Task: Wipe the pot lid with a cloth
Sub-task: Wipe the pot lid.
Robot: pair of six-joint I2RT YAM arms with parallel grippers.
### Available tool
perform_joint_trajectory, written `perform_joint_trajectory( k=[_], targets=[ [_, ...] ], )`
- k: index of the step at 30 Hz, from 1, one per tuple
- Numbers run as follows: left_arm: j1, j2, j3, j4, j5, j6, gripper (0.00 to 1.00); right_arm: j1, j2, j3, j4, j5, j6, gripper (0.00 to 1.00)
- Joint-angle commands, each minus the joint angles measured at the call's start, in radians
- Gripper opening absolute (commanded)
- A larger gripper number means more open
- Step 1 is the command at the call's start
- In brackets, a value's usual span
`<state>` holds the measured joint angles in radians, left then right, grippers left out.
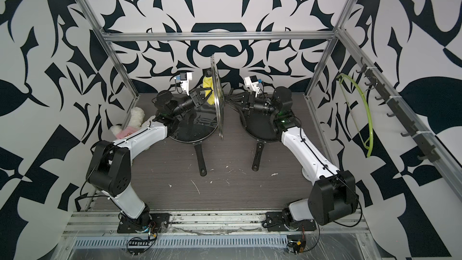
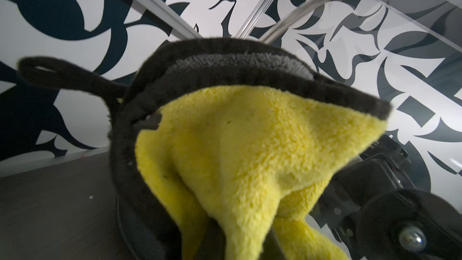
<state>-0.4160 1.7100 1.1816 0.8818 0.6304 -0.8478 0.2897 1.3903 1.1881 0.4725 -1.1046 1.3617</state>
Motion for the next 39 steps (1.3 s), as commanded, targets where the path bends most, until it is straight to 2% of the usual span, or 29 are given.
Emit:
perform_joint_trajectory(
  k=[1,13,19,25,39],
  targets=[
    [-0.013,-0.046,-0.058,0.016,0.053,0.014,0.0,0.006,-0.054,0.092,0.154,0.038,-0.014,0.0],
    [-0.126,-0.189,-0.23,-0.039,0.081,0.067,0.0,-0.01,-0.024,0.119,0.119,0.114,0.003,0.0],
    [-0.152,-0.283,-0.292,-0.05,0.143,0.075,0.0,-0.029,-0.019,0.111,0.12,0.121,0.014,0.0],
    [-0.185,-0.354,-0.235,-0.111,0.198,0.122,0.0,-0.028,-0.005,0.111,0.144,0.088,0.028,0.0],
    [-0.184,-0.341,0.008,-0.275,0.136,0.329,0.0,-0.024,0.023,0.081,0.266,0.006,0.062,0.0]
  ],
)
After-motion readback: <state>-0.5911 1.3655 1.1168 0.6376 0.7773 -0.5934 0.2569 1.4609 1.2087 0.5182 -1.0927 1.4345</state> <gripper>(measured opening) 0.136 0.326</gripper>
